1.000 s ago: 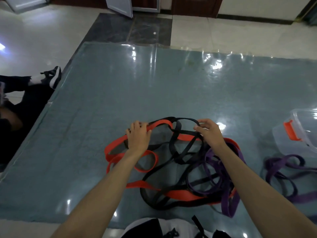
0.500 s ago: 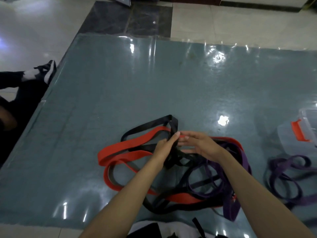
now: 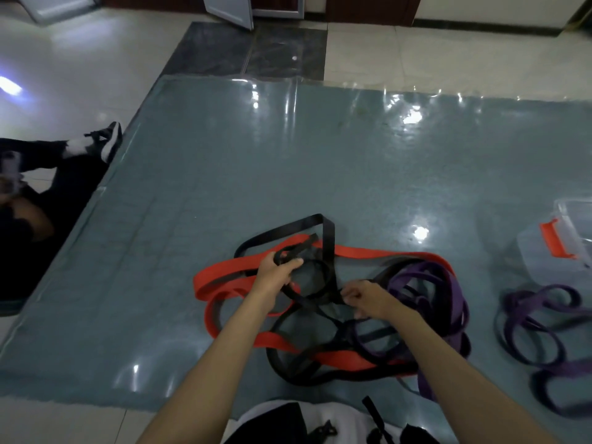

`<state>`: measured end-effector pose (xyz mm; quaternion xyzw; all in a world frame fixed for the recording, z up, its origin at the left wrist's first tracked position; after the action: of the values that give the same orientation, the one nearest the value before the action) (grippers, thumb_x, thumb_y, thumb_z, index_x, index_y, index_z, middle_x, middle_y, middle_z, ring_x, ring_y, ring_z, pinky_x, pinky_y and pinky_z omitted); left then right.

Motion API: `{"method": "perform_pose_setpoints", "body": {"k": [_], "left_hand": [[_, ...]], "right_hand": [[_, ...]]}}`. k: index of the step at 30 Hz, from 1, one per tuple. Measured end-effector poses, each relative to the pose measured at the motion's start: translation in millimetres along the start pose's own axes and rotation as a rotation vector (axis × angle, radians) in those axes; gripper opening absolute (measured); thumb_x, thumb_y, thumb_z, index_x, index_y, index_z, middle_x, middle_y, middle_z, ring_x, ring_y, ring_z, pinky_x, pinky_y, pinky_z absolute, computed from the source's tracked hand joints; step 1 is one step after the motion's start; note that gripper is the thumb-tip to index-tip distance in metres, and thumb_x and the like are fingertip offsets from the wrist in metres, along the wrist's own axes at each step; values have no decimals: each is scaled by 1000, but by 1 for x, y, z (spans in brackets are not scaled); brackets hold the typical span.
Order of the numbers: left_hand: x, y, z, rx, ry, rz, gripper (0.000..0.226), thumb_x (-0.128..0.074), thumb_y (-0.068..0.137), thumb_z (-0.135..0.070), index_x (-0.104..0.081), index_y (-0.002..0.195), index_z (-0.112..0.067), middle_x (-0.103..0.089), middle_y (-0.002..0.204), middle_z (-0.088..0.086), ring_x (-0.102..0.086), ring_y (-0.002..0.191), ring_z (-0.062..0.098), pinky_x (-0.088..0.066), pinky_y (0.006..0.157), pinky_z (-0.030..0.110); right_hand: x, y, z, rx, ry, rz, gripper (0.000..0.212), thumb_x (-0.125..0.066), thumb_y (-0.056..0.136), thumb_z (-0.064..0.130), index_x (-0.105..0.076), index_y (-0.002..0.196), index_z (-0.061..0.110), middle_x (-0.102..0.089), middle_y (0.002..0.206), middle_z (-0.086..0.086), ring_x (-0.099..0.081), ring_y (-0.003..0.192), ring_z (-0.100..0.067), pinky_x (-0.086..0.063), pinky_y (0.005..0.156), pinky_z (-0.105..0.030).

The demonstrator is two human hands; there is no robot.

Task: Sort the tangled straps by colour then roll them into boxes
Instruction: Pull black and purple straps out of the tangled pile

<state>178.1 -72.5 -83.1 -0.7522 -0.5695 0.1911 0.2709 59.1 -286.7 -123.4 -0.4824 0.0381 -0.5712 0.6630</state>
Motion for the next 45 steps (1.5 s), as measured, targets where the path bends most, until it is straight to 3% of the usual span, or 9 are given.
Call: {"method": "perform_pose_setpoints", "body": {"k": [6, 10, 14, 19, 24, 28, 33, 40, 45], "left_hand": [[-2, -18, 10, -37, 146, 37, 13, -65, 98, -9, -59, 109, -4, -54, 68, 4, -46, 44, 12, -43, 49, 28], [-6, -28, 3, -83, 186, 77, 20, -61, 101, -9, -59, 118, 2, -63, 63, 3, -59, 49, 15, -52, 57, 30], [-17, -38, -4, -118, 194, 158, 6, -58, 104, -12, -58, 108, -8, -64, 58, -4, -74, 66, 23, -55, 64, 28], [-60, -40, -5, -184, 254, 279, 22, -61, 102, -31, -61, 107, -10, -76, 81, 11, -72, 75, 27, -55, 85, 40], [-126, -45, -14, -347, 442, 414, 32, -53, 107, -35, -59, 130, -14, -67, 134, 9, -63, 113, 12, -48, 103, 35], [-157, -38, -7, -435, 826, 502, 43, -43, 107, -45, -62, 133, -17, -60, 145, 9, -53, 135, 25, -41, 114, 40], [-134, -23, 5, -474, 1338, 424, 36, -44, 105, -31, -72, 115, -10, -69, 127, 17, -65, 116, 38, -53, 95, 43], [-51, -23, -21, -761, 1247, 186, 15, -68, 89, -25, -74, 103, -26, -75, 107, -3, -68, 104, 24, -55, 84, 38], [52, 14, -17, -485, 1425, -180, 64, -80, 76, -25, -54, 135, -27, -54, 134, 2, -52, 125, 29, -44, 99, 45]], "right_hand": [[-2, -13, 20, 7, -237, -274, 33, -78, 85, 40, -75, 114, 24, -77, 111, -2, -69, 111, -25, -52, 86, -32], [15, -22, 29, 36, -189, -432, 30, -74, 82, 26, -76, 112, 21, -78, 107, -4, -71, 107, -29, -55, 91, -36], [53, -31, 31, 170, 311, -598, 21, -72, 85, 4, -70, 103, 13, -72, 82, -1, -67, 80, -23, -54, 86, -40], [97, -53, 45, 274, 1009, -492, 17, -51, 99, -3, -55, 100, 13, -70, 95, -11, -69, 90, -26, -57, 70, -37], [121, -61, 53, 330, 1100, -398, 17, -64, 102, 25, -57, 93, 13, -74, 110, -18, -72, 111, -33, -57, 97, -47], [123, -65, 53, 321, 988, -430, 18, -72, 96, 19, -57, 95, 9, -79, 103, -15, -75, 107, -33, -61, 89, -54], [116, -65, 46, 313, 868, -436, 20, -75, 93, 10, -56, 86, 11, -79, 112, -5, -75, 104, -35, -61, 84, -51], [111, -56, 42, 317, 821, -353, 19, -74, 94, 10, -55, 92, 6, -64, 141, -3, -76, 103, -31, -61, 86, -58], [107, -40, 42, 271, 815, -320, 26, -83, 86, 23, -60, 84, 13, -69, 135, -4, -68, 120, -38, -56, 99, -59]]}}
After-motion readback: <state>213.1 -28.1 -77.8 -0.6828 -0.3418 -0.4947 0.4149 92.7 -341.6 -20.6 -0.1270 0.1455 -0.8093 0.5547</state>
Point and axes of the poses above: each hand's wrist, its own y-axis towards the middle knuckle, its own x-axis out of the back of the hand, z = x × y, the point moved 6 cm from there along y, towards the middle knuckle
